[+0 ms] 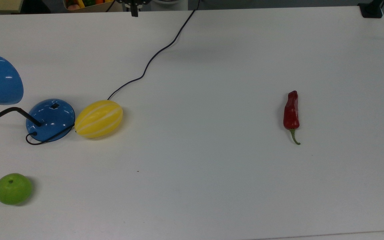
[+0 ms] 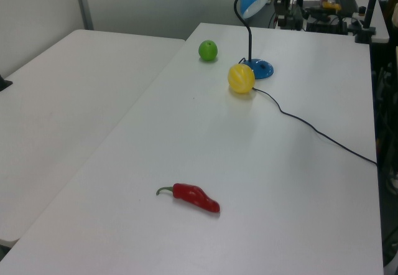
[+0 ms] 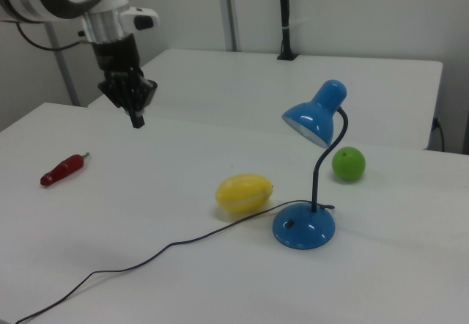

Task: Turn on desk lamp
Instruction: 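Move the gripper down toward the blue lamp base switch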

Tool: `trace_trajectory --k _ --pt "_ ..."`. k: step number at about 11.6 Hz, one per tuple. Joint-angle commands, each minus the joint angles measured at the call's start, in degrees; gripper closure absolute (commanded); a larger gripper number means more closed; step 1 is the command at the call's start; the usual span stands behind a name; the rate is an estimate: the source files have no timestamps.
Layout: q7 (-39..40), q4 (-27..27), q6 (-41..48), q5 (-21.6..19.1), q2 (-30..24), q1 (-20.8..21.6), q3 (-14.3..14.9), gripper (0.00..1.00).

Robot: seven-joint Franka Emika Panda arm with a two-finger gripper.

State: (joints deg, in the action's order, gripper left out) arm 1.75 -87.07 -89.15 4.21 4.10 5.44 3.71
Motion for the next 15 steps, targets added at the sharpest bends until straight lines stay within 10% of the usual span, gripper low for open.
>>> trace_trajectory --k 1,8,15 --pt "-0.3 -6.0 -8.0 -0.3 -0.2 -3.1 0.1 1.00" --pt "-7.9 -18.8 -27.3 0.8 1.1 -10.3 0.2 1.00" --pt "-9.5 -19.2 -40.4 1.8 10.7 -17.1 0.2 1.00"
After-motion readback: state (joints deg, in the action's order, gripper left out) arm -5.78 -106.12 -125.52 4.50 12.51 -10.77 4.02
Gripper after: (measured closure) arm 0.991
